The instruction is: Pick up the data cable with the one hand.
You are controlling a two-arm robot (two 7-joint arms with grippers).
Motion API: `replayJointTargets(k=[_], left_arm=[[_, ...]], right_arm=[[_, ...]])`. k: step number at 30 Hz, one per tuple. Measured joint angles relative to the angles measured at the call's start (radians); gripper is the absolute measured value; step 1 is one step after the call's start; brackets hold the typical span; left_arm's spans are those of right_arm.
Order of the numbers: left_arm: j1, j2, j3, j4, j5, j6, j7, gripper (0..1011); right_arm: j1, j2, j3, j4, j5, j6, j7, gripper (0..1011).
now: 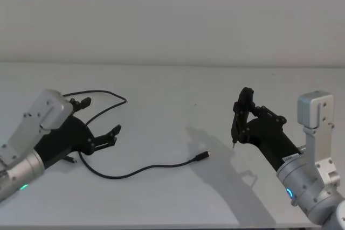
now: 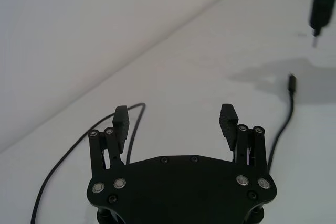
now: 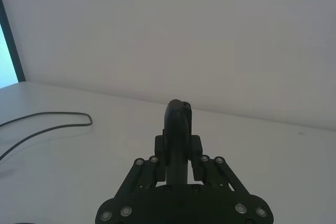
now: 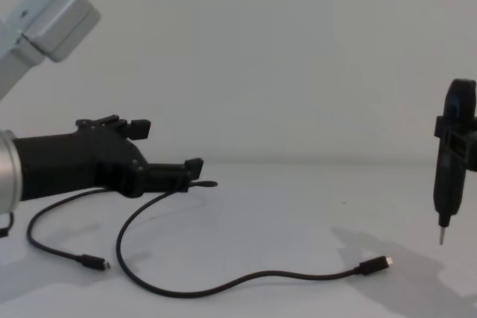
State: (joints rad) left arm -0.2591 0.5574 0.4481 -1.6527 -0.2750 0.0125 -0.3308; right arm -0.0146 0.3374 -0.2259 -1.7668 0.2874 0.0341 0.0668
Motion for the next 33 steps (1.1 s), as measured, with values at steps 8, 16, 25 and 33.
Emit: replayJointTargets(k=[8, 16, 25, 33], left_arm=[[-0.052, 0.068, 0.01, 0.032, -0.029, 0.002, -0.172, 1004], [-0.121, 0.106, 0.042, 0.077, -0.054, 0.016, -0.328, 1004], [-0.199, 0.111, 0.094, 0.119, -0.067, 0.053, -0.462, 1004], [-0.248, 0.094, 0.131, 0.14, -0.078, 0.126, -0.514, 1004]], right_arm=[[0.0, 0.0, 0.0, 0.0, 0.0, 0.0, 0.0, 275], [0.0, 0.0, 0.0, 0.0, 0.0, 0.0, 0.0, 274], [0.0, 0.0, 0.0, 0.0, 0.0, 0.0, 0.0, 274], [0.0, 0.0, 0.0, 0.0, 0.0, 0.0, 0.0, 274]])
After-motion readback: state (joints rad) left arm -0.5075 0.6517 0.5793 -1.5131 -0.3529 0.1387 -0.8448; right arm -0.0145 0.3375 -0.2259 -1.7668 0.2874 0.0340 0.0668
